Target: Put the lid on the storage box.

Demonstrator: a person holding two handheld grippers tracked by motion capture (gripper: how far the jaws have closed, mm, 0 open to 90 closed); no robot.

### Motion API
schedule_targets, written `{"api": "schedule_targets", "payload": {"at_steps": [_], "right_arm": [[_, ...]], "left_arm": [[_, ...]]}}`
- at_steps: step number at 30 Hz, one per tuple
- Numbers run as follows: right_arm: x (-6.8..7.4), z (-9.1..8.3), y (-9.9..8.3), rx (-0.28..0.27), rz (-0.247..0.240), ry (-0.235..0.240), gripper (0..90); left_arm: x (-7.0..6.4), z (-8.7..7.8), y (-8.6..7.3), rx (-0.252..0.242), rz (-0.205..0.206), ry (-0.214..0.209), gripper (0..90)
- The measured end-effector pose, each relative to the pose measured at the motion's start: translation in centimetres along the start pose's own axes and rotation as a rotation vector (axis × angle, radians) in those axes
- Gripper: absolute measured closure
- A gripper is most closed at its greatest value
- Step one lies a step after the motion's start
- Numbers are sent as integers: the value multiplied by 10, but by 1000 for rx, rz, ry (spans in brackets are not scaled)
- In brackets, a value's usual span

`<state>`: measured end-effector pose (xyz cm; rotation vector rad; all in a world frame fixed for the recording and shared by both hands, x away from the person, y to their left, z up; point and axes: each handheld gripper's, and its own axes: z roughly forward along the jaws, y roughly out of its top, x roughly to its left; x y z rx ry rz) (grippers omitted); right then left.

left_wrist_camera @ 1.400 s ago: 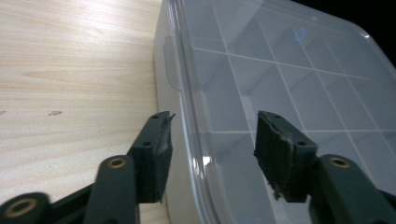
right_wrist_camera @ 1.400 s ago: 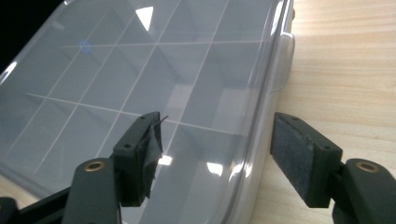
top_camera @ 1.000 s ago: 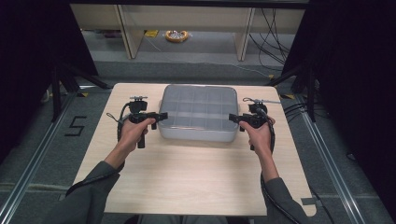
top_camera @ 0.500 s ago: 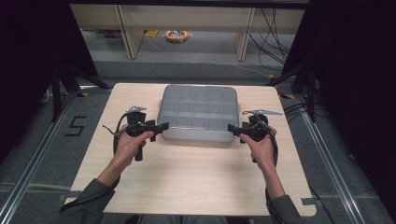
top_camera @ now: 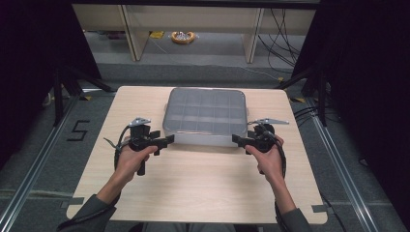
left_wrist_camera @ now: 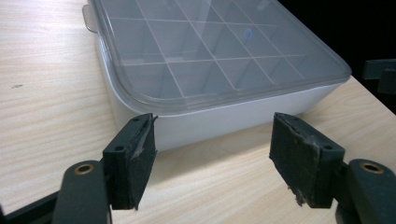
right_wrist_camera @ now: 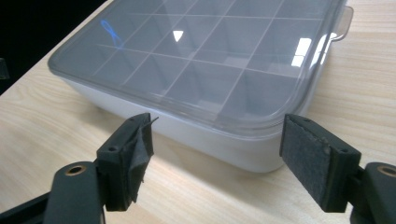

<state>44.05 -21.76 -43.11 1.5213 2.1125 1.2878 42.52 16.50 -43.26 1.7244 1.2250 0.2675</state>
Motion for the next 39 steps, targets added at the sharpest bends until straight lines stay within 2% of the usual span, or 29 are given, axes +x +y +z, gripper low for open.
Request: {"api": "schedule_targets", "payload": {"at_steps": [1,2,3,5,6,7,9,12,14,15,16,18,19,20,22,23,24,28,30,34,39], "right_arm": [[3,-1,-1,4,30,-2,259],[4,-3,-1,-1,28,12,254],[1,-3,-2,-8,-14,7,248],[3,-4,-4,-11,7,17,234],[4,-5,-5,-11,-5,27,222],[7,-6,-6,2,25,28,210],[5,-7,-8,-9,-6,27,196],[8,-9,-13,3,4,44,186],[8,-11,-17,5,-13,47,185],[12,-12,-19,25,26,44,185],[10,-11,-20,14,-16,55,185],[12,-12,-24,24,1,60,185],[14,-12,-27,36,17,66,186],[13,-11,-29,30,-13,70,186],[15,-11,-35,40,-4,85,186],[15,-11,-37,45,-15,79,186],[16,-12,-40,47,-13,90,186],[17,-14,-50,73,-6,82,186],[17,-15,-56,69,-9,90,186],[19,-18,-68,87,-14,113,186],[21,-21,-80,98,-8,106,186]], "left_arm": [[-1,-1,-2,2,12,-9,298],[-3,-2,-3,3,14,-13,294],[-4,-3,-5,5,15,-19,291],[-7,-4,-10,9,31,-38,282],[-8,-5,-12,10,34,-44,279],[-10,-7,-15,14,37,-46,275],[-13,-8,-21,19,50,-58,267],[-16,-8,-32,30,60,-83,257],[-17,-8,-38,45,55,-98,244],[-17,-7,-42,48,58,-105,235],[-17,-7,-46,58,58,-116,225],[-19,-7,-52,64,69,-128,219],[-19,-7,-54,68,75,-130,213],[-20,-8,-57,70,81,-130,210],[-21,-9,-63,72,97,-129,209],[-22,-9,-67,68,105,-128,207],[-23,-9,-71,74,111,-128,206],[-23,-11,-84,99,128,-132,206],[-22,-14,-91,102,146,-122,205],[-22,-19,-97,106,155,-122,205],[-22,-27,-102,96,157,-112,205]]}}
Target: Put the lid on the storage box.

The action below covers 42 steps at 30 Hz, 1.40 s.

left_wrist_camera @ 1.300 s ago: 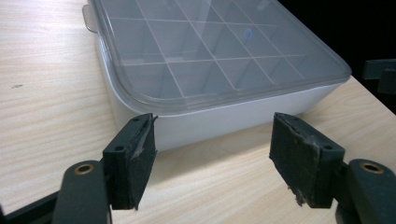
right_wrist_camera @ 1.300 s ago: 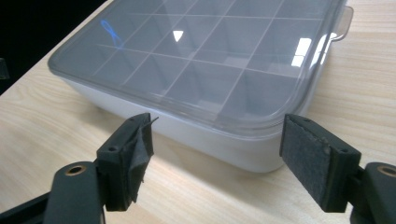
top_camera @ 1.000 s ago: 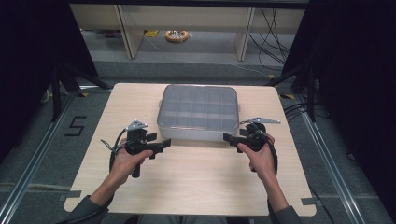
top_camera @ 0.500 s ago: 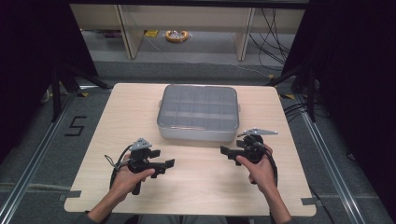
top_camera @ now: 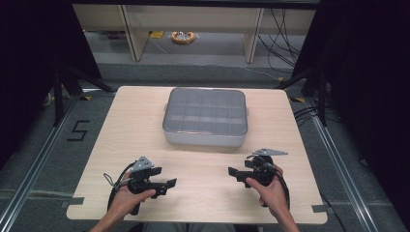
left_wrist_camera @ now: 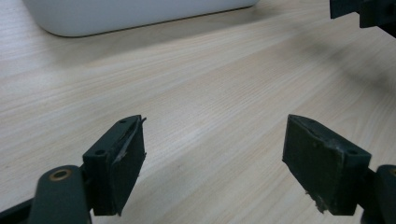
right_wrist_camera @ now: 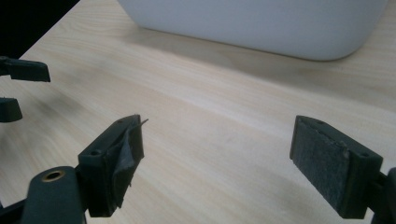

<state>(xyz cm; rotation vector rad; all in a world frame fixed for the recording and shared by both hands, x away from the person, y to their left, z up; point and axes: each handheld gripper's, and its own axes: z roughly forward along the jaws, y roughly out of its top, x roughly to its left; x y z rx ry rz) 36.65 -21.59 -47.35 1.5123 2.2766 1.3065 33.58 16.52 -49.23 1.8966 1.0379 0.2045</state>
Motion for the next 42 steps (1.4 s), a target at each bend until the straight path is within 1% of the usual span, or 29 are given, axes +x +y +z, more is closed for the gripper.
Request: {"api": "schedule_targets", "payload": {"at_steps": [3,4,5,8,9,10,13,14,15,18,20,21,23,24,25,26,30,31,32,33,34,35,36,37,38,39,40,41,42], "right_arm": [[2,-2,-7,4,3,18,187],[5,-3,-9,11,36,27,186],[2,-3,-10,9,-2,25,187],[4,-4,-14,9,-16,23,187],[6,-5,-15,11,-4,30,187],[7,-6,-16,9,-15,31,187],[11,-8,-21,11,-8,34,187],[12,-9,-23,17,-6,25,187],[12,-9,-24,11,-21,33,187],[15,-12,-29,19,-21,48,187],[18,-13,-33,23,-21,41,187],[18,-14,-35,27,-38,47,187],[21,-15,-38,32,-27,46,187],[20,-15,-40,25,-44,45,187],[22,-17,-42,41,-37,52,186],[22,-18,-43,37,-48,48,187],[24,-21,-49,33,-43,60,187],[25,-23,-50,35,-50,54,187],[25,-23,-52,39,-45,59,187],[25,-24,-54,41,-53,50,187],[25,-24,-55,39,-55,55,187],[27,-26,-56,48,-42,50,187],[27,-26,-57,51,-58,46,187],[30,-27,-59,58,-19,57,187],[28,-27,-60,52,-63,47,187],[29,-28,-61,59,-50,57,187],[28,-29,-61,58,-64,56,187],[30,-31,-62,60,-56,40,187],[28,-31,-63,57,-71,36,187]], "left_arm": [[0,-4,-3,1,7,-2,205],[0,-5,-5,3,4,-6,205],[0,-6,-6,7,5,-9,205],[-2,-8,-10,12,7,-10,205],[-2,-9,-10,13,9,-13,205],[-2,-10,-11,11,10,-14,205],[-5,-12,-14,12,18,-3,205],[-6,-12,-15,13,16,-9,205],[-6,-13,-16,20,19,-15,205],[-10,-15,-19,17,19,-14,205],[-12,-16,-22,14,19,-21,205],[-13,-17,-23,22,16,-16,205],[-14,-18,-25,24,31,-12,204],[-15,-18,-26,25,35,-17,204],[-15,-19,-27,28,30,-17,204],[-15,-20,-27,29,34,-18,204],[-14,-22,-30,33,35,-16,203],[-15,-22,-31,32,26,-18,203],[-15,-23,-31,43,36,-15,203],[-16,-24,-32,38,39,-18,203],[-17,-24,-32,36,32,-25,203],[-18,-24,-33,38,32,-29,204],[-19,-24,-33,37,36,-31,204],[-20,-25,-34,42,38,-33,204],[-20,-26,-34,44,45,-33,204],[-21,-26,-35,43,45,-39,204],[-22,-27,-35,52,49,-34,204],[-23,-27,-36,46,48,-44,204],[-23,-27,-37,48,49,-45,204]]}}
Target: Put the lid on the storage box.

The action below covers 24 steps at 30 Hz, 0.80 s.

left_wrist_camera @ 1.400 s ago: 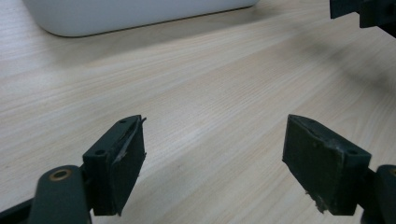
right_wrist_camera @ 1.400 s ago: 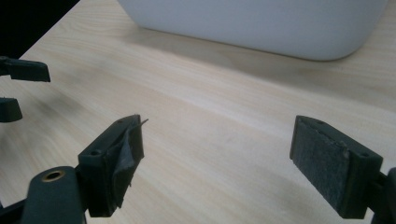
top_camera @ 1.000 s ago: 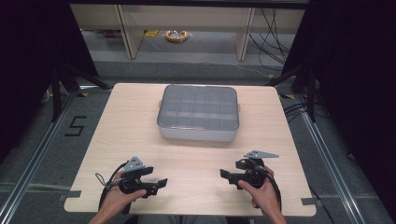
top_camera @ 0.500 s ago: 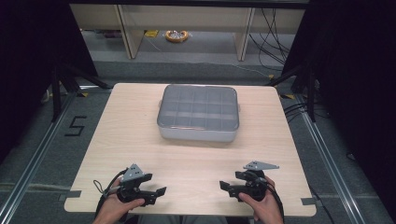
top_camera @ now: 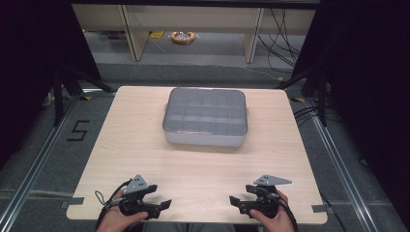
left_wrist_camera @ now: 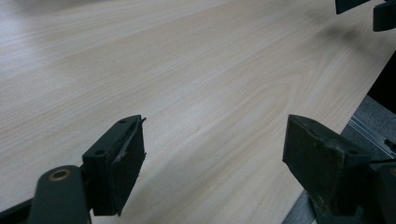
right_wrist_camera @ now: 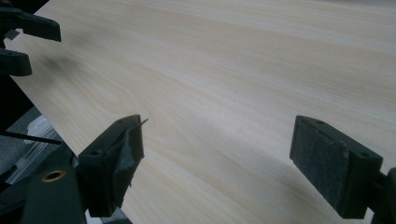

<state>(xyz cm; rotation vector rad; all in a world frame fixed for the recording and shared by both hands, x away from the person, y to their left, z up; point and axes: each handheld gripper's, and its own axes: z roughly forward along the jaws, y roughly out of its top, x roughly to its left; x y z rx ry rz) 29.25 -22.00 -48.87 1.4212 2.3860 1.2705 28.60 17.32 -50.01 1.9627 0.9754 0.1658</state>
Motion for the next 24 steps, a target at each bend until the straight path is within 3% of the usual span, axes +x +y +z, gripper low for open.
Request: {"api": "schedule_targets", "payload": {"at_steps": [1,4,5,6,10,11,12,13,14,17,18,23,24], "right_arm": [[3,0,-1,5,31,5,187],[1,-2,-4,4,5,-5,191],[5,-2,-6,6,59,16,192],[2,-3,-6,4,9,4,193],[4,-4,-9,17,4,-4,193],[6,-4,-11,20,30,2,193],[5,-4,-11,25,-1,-14,193],[7,-5,-12,27,23,-3,192],[5,-5,-13,23,-14,-9,192],[9,-5,-16,35,9,-6,192],[7,-6,-16,39,-14,-14,192],[8,-7,-18,44,-21,-16,192],[11,-7,-19,47,16,-17,192]], "left_arm": [[-1,-1,0,7,12,4,204],[-3,-2,-2,13,5,-4,204],[-4,-3,-3,14,8,-3,204],[-4,-3,-3,12,16,-3,204],[-4,-4,-5,21,29,-1,205],[-4,-6,-5,41,39,-6,205],[-4,-6,-6,40,41,-5,205],[-4,-6,-6,45,47,-6,205],[-5,-6,-7,39,28,-2,205],[-5,-7,-8,54,53,-6,205],[-5,-7,-8,54,53,-6,205],[-5,-6,-8,53,56,2,206],[-5,-6,-8,53,55,2,206]]}}
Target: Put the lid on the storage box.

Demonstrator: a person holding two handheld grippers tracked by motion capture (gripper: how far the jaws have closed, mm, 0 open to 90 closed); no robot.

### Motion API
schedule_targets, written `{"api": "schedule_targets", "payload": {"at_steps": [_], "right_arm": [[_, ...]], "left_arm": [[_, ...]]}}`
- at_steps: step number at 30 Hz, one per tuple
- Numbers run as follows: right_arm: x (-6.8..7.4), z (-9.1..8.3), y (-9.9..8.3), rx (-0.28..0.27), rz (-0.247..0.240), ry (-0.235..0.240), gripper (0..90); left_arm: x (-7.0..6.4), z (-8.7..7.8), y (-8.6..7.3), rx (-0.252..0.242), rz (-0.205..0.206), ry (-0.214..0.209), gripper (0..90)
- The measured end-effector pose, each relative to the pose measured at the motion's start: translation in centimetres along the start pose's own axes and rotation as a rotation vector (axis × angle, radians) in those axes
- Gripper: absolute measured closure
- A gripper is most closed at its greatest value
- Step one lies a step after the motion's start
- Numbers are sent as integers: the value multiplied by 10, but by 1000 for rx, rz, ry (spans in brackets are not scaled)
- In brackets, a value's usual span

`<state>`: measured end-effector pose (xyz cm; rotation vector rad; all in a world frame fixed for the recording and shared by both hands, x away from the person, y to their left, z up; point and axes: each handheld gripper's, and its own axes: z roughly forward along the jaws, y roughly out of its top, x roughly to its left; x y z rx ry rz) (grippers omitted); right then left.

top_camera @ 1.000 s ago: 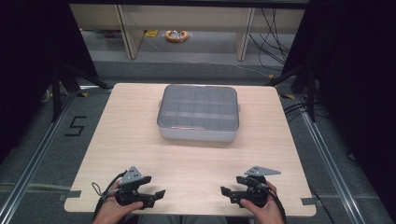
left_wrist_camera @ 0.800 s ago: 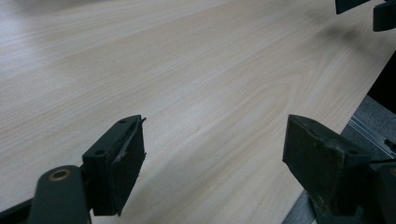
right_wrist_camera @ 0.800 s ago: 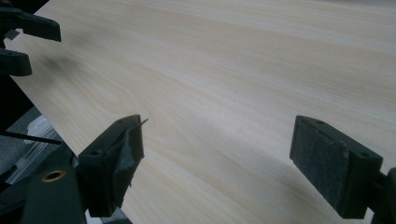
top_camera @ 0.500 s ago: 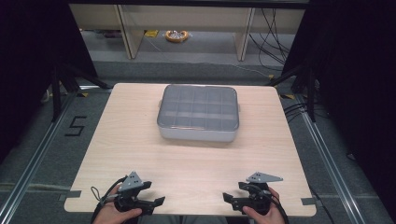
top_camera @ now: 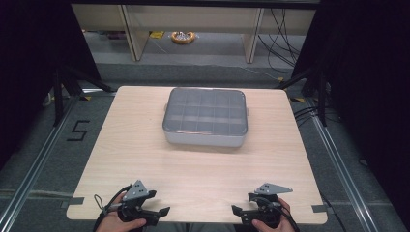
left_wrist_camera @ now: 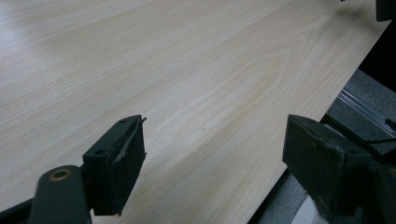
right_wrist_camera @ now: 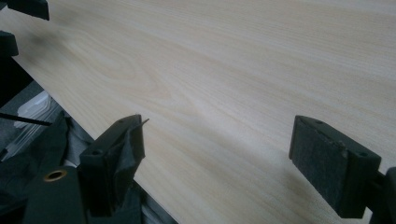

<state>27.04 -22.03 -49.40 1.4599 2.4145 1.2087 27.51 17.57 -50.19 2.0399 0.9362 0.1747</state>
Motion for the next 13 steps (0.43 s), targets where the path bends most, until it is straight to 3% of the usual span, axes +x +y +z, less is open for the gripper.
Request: {"api": "schedule_targets", "payload": {"at_steps": [2,13], "right_arm": [[-3,-1,0,3,-41,-11,192],[-4,1,0,-15,-52,10,181]], "left_arm": [[0,1,0,-9,-6,0,206],[1,0,0,-1,6,3,206]]}}
